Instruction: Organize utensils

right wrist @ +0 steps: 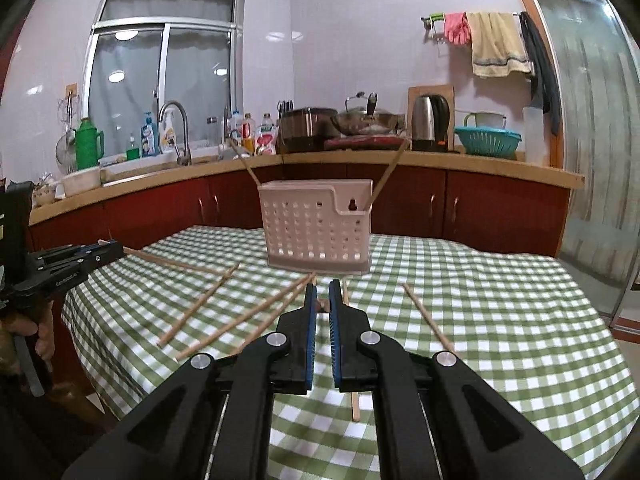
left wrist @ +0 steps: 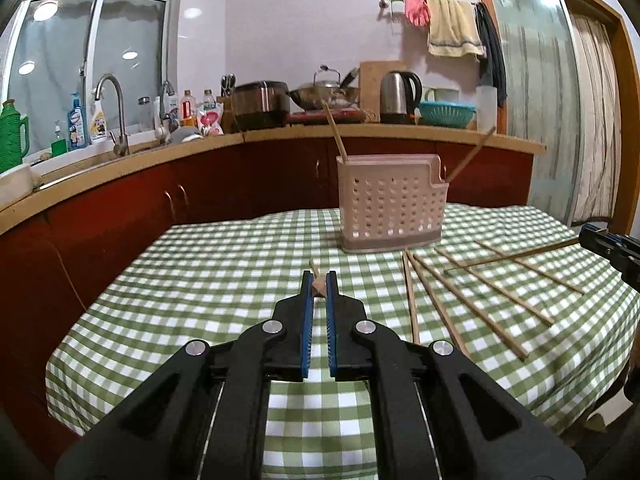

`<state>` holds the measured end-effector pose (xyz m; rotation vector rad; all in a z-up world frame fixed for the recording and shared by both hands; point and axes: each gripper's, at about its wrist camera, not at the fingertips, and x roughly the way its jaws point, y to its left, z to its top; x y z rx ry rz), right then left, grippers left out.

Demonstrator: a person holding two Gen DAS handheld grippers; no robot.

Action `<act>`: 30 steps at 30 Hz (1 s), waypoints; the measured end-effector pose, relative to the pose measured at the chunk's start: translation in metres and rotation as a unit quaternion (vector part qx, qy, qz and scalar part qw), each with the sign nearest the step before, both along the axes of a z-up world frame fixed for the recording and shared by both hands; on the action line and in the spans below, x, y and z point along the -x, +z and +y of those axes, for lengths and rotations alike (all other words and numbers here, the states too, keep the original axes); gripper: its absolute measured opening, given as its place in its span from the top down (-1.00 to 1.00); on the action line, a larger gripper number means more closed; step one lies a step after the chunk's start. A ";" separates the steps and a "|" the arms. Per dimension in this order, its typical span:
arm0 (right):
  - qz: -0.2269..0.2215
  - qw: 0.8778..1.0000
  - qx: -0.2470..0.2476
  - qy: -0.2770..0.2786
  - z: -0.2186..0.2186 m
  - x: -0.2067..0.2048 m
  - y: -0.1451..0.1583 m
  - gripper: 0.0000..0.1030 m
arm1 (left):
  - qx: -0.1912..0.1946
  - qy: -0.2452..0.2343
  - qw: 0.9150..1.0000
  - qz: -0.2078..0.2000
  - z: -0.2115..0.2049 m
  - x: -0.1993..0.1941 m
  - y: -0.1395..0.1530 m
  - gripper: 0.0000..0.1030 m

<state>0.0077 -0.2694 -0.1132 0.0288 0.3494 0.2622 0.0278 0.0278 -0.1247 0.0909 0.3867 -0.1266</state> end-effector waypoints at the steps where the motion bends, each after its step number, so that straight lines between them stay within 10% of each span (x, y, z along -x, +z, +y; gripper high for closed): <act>1: -0.001 1.000 -0.001 0.000 0.000 0.000 0.002 0.87 | 0.001 0.002 1.000 -0.003 0.001 0.000 0.004 0.88; 30: -0.005 1.000 -0.019 -0.002 0.008 -0.047 0.046 0.87 | 0.038 0.008 0.999 -0.002 0.014 -0.047 0.062 0.88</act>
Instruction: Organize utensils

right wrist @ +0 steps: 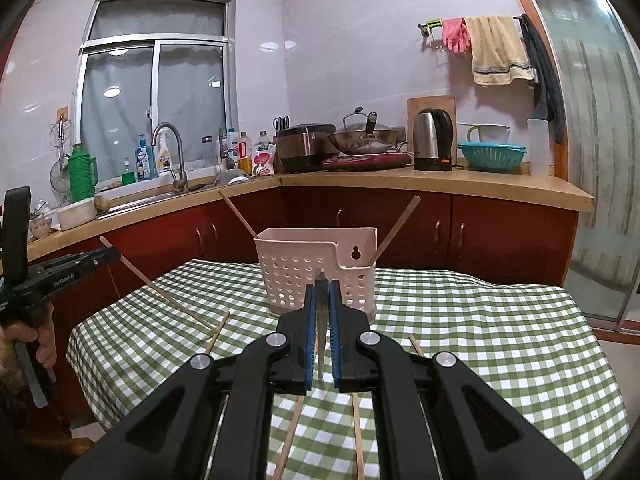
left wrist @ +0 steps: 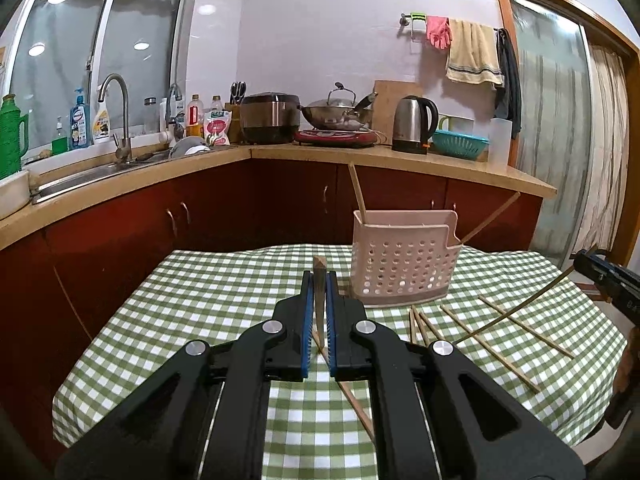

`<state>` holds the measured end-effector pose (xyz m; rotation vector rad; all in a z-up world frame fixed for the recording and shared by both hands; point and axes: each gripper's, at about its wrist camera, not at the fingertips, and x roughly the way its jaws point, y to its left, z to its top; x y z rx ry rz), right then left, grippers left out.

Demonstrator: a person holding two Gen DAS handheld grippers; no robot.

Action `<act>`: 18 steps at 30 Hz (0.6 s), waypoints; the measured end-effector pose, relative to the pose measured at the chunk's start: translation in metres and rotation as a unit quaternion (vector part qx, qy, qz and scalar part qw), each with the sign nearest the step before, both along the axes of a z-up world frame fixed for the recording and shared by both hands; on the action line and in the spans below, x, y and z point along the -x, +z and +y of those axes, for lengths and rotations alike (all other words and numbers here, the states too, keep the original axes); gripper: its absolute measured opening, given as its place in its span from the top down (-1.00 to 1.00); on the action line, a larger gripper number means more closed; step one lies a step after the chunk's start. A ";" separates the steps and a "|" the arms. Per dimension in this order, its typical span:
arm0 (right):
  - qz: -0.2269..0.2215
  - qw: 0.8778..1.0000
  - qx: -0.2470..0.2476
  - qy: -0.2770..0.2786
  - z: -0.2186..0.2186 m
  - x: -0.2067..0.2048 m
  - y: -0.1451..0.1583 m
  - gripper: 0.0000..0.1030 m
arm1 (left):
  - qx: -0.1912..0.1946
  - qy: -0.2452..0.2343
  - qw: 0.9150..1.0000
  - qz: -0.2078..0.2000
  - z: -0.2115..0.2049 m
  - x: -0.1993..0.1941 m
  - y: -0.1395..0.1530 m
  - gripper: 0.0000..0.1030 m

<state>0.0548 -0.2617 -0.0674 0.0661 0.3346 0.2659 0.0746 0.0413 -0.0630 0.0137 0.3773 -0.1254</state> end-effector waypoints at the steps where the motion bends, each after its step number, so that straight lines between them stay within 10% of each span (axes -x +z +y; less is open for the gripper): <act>1: 0.000 1.000 0.000 0.001 0.000 -0.001 -0.001 0.87 | 0.000 0.000 1.000 -0.002 0.000 -0.002 0.001 0.88; 18: 0.011 1.000 -0.004 -0.016 0.003 -0.036 0.014 0.87 | 0.023 -0.008 1.000 -0.010 0.000 -0.034 0.018 0.88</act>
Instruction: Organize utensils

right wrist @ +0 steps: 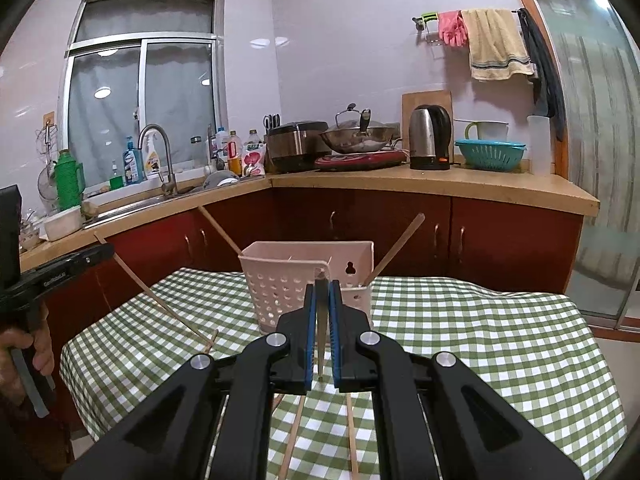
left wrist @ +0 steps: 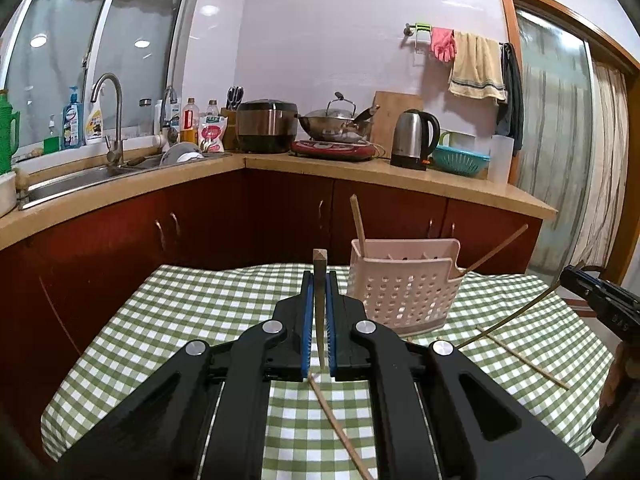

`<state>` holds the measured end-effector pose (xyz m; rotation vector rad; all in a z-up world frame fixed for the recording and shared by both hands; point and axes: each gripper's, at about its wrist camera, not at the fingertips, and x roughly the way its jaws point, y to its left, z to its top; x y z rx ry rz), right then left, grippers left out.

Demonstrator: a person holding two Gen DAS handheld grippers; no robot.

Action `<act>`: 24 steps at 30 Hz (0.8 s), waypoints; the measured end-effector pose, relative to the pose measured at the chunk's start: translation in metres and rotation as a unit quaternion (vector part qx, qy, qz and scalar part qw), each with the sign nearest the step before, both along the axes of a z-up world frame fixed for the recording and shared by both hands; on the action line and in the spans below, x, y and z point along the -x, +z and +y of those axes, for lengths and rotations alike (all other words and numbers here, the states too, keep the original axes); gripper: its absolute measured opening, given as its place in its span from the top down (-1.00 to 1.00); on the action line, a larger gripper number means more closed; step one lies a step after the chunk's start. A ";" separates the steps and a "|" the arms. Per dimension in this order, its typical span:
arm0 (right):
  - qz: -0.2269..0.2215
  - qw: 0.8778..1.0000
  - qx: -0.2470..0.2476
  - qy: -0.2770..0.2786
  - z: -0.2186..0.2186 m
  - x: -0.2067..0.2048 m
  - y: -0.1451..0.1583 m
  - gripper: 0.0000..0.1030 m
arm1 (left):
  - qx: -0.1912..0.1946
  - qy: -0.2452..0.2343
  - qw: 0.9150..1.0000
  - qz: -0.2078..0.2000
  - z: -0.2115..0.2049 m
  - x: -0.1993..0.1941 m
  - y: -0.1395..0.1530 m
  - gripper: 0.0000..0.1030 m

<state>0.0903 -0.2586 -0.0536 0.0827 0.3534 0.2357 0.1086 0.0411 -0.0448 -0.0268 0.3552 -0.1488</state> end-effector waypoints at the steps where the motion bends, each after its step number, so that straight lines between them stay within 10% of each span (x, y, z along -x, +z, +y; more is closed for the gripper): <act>1: -0.001 1.000 -0.002 -0.001 -0.001 -0.002 0.003 0.87 | 0.000 -0.002 1.000 -0.002 0.000 -0.001 0.003 0.88; 24: -0.080 0.997 -0.012 -0.003 -0.018 -0.034 0.091 0.87 | 0.034 -0.069 0.995 -0.063 -0.032 -0.028 0.096 0.88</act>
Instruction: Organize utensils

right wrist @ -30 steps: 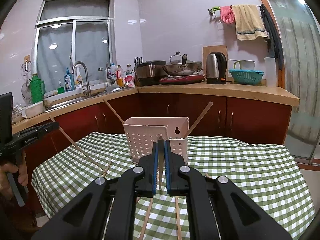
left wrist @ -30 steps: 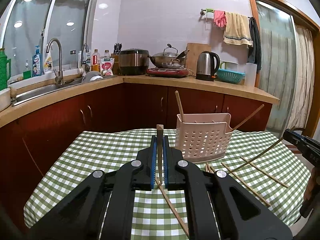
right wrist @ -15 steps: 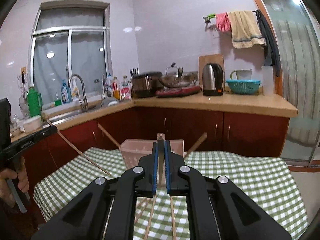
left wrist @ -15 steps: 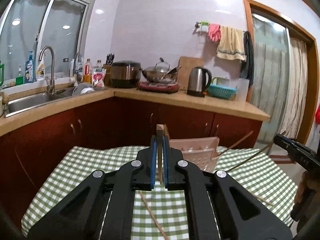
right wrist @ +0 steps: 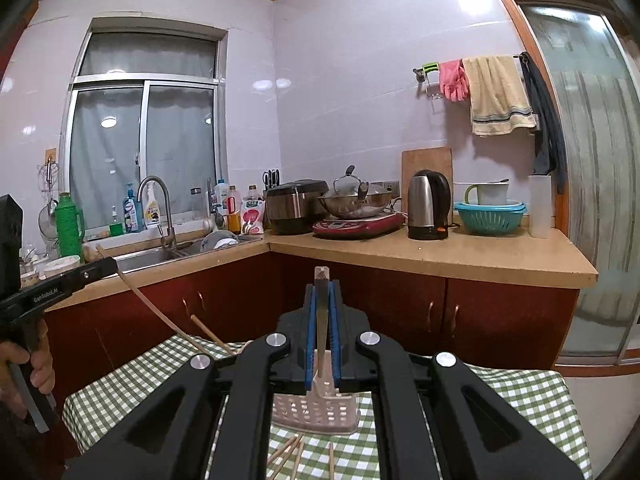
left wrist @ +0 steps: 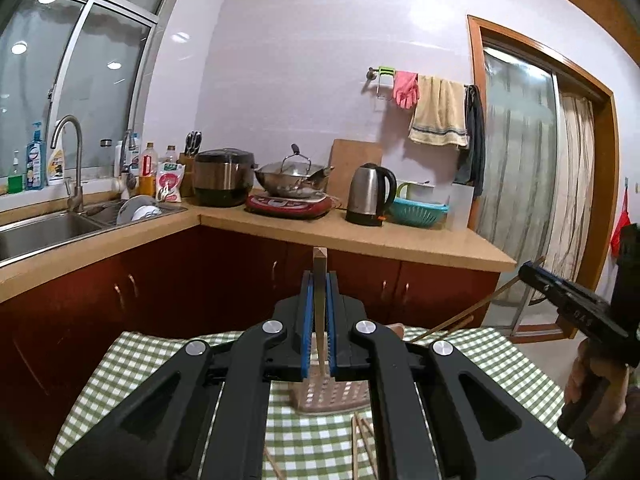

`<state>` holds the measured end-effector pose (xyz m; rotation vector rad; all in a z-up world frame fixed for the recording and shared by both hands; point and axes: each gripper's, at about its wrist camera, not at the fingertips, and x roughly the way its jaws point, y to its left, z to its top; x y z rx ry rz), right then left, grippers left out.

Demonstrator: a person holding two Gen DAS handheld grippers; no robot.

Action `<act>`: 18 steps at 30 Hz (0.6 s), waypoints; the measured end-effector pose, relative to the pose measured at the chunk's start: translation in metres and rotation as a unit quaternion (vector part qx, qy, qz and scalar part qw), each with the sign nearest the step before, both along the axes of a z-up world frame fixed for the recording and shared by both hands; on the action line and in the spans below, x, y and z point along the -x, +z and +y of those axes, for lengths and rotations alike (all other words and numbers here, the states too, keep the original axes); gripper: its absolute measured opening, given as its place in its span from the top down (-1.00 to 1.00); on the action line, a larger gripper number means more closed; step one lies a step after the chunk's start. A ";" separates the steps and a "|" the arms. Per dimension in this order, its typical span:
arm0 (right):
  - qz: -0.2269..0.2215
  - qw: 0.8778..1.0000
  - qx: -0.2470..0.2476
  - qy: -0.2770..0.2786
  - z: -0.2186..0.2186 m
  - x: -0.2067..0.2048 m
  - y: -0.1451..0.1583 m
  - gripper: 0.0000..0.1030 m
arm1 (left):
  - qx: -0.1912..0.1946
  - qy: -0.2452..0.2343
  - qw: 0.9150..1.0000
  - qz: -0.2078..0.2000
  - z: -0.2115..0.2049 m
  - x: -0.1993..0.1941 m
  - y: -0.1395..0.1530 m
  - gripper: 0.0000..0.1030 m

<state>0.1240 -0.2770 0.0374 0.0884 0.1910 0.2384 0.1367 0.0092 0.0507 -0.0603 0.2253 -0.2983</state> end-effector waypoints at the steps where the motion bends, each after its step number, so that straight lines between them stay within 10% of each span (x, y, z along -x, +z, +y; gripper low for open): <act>1: 0.000 1.000 0.000 -0.001 -0.001 -0.002 0.001 0.87 | 0.001 -0.001 1.000 -0.003 -0.001 -0.002 0.002 0.88; 18: 0.047 0.999 -0.001 0.001 -0.003 -0.056 -0.026 0.87 | -0.001 0.002 0.999 0.033 -0.016 -0.073 -0.026 0.88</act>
